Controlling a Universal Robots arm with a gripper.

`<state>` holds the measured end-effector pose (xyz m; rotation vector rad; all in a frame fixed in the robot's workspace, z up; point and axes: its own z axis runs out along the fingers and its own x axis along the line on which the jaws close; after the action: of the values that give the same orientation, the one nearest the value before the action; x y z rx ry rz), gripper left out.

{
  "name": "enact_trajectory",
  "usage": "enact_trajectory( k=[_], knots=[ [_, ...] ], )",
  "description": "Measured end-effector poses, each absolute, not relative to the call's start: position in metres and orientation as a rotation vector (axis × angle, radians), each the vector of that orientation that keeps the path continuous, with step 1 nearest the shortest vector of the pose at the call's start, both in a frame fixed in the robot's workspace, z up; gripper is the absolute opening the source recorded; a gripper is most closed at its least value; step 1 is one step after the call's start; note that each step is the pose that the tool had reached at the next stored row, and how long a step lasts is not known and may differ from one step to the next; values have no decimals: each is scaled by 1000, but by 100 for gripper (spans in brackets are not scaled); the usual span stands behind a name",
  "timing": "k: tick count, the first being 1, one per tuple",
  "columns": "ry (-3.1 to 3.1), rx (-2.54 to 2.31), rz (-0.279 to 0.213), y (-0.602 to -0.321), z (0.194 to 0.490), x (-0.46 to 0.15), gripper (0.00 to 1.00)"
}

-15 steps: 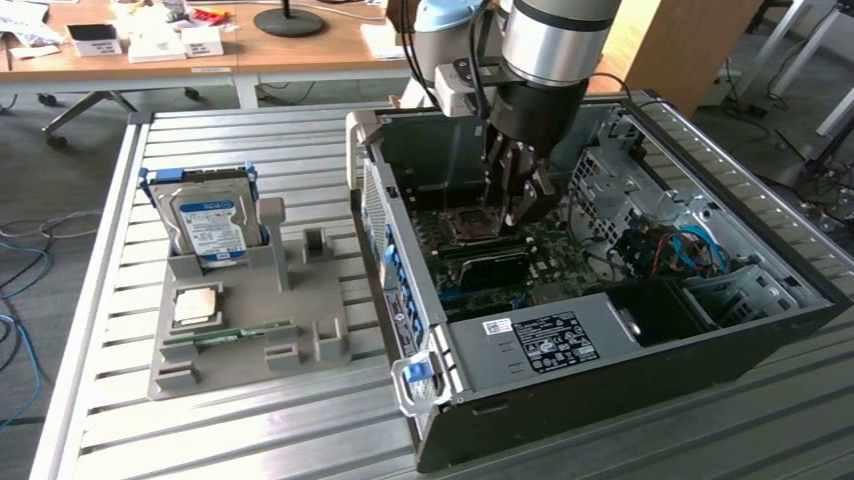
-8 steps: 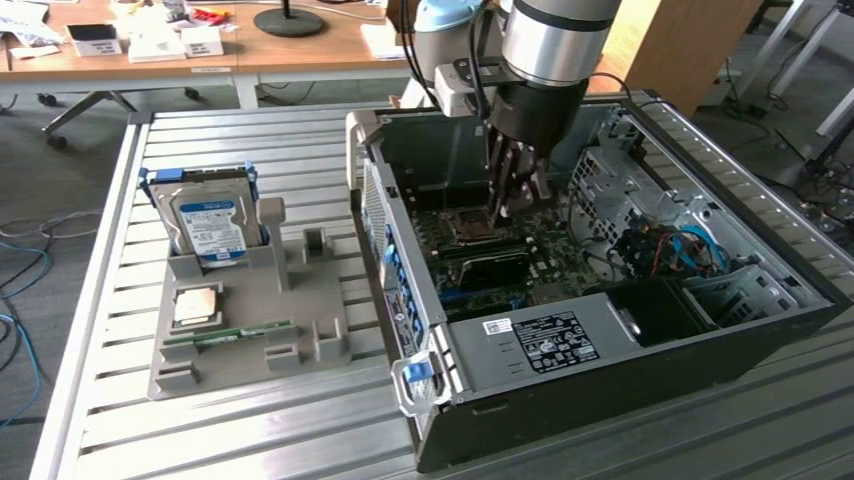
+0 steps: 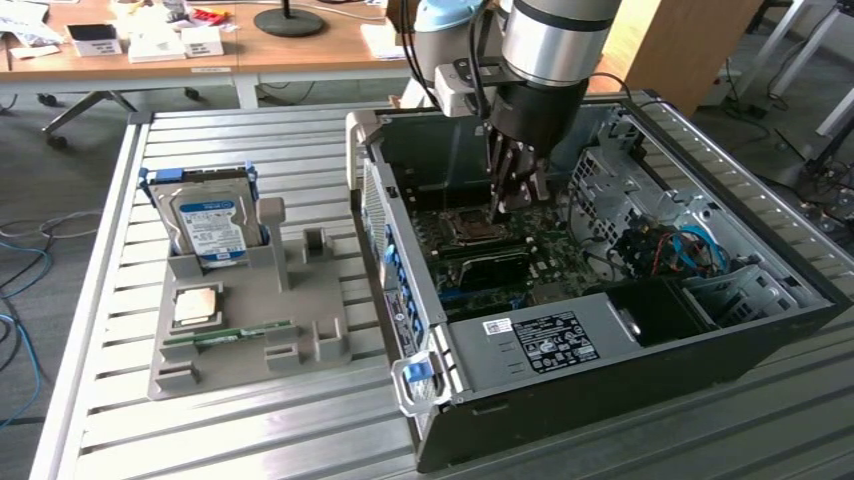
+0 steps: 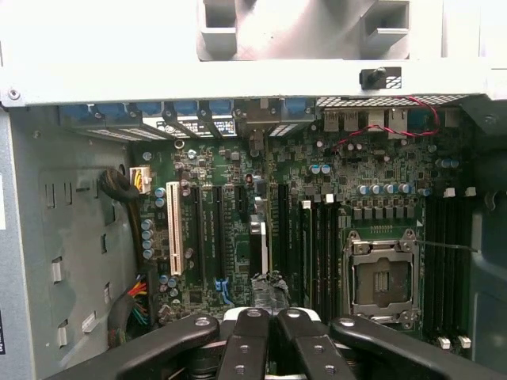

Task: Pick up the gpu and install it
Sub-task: 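Press down on the gpu until it lock into place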

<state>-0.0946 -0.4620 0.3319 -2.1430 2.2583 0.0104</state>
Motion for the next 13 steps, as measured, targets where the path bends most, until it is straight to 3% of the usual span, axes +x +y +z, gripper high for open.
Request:
enact_trajectory(
  k=[13],
  knots=[
    [2258, -2143, 10, -462, 324, -95, 11]
  ],
)
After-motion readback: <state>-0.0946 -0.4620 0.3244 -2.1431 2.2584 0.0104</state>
